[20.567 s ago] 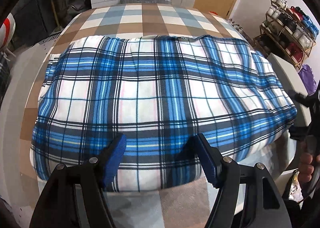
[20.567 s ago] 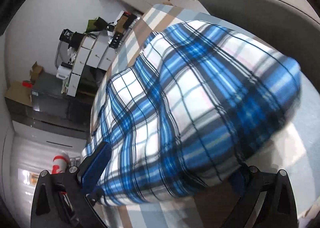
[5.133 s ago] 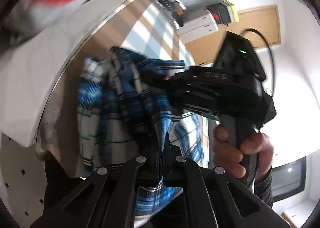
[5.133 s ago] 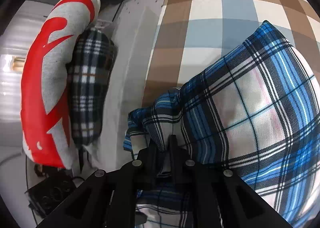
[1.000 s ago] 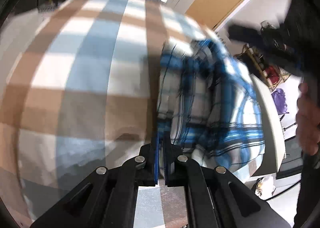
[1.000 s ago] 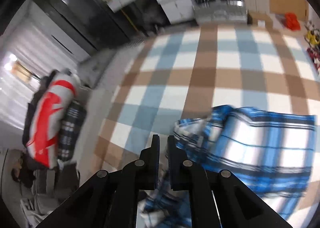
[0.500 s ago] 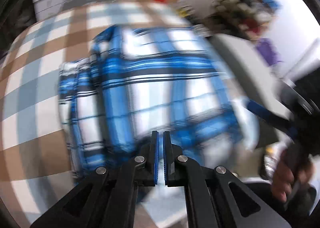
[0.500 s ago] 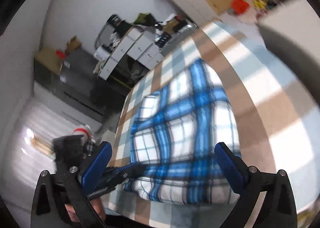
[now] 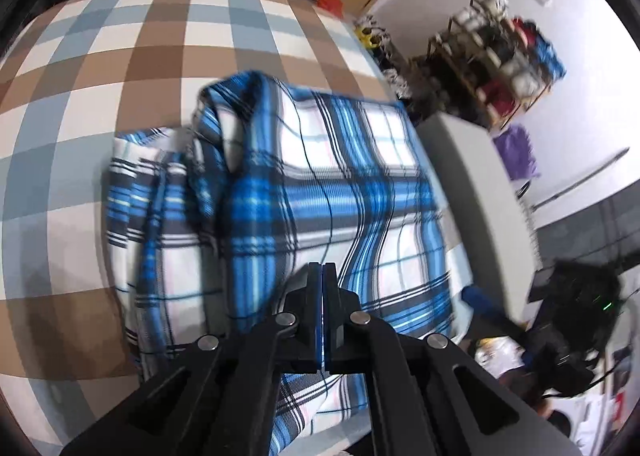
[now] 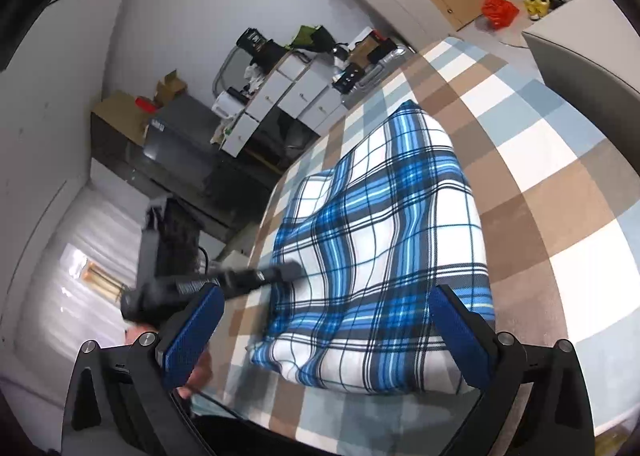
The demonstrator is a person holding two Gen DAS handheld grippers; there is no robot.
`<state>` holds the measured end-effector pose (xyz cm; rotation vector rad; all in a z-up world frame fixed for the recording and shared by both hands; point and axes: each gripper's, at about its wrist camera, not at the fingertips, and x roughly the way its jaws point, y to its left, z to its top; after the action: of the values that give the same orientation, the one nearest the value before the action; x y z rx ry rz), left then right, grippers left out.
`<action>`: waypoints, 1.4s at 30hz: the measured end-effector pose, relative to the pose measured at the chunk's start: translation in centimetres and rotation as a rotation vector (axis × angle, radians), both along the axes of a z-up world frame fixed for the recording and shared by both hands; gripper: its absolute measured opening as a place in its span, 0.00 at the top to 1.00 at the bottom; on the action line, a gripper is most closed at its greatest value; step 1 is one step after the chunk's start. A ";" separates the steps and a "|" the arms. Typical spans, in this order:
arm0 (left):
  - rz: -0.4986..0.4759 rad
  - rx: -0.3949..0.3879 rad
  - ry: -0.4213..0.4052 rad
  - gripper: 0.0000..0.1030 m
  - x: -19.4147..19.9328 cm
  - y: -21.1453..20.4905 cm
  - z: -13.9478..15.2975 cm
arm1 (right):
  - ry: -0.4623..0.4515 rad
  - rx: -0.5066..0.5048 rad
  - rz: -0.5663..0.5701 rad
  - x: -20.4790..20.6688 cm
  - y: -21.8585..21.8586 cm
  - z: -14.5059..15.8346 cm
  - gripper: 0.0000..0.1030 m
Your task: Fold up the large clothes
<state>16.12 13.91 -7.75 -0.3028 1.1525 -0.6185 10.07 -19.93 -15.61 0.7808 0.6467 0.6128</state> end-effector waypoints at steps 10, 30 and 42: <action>0.045 -0.043 0.103 1.00 -1.1 1.1 -2.4 | -0.001 -0.027 0.017 -0.5 0.7 0.4 0.00; 0.049 0.050 0.086 0.58 0.1 -0.2 -3.7 | -0.024 -0.036 0.021 -1.2 0.7 1.0 0.00; 0.052 -0.110 0.083 1.00 0.5 1.9 -1.3 | 0.007 -0.031 0.001 -0.9 0.0 0.4 0.00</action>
<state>16.64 15.81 -9.08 -0.4544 1.1883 -0.6296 9.13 -19.96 -15.19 0.7546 0.6617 0.5999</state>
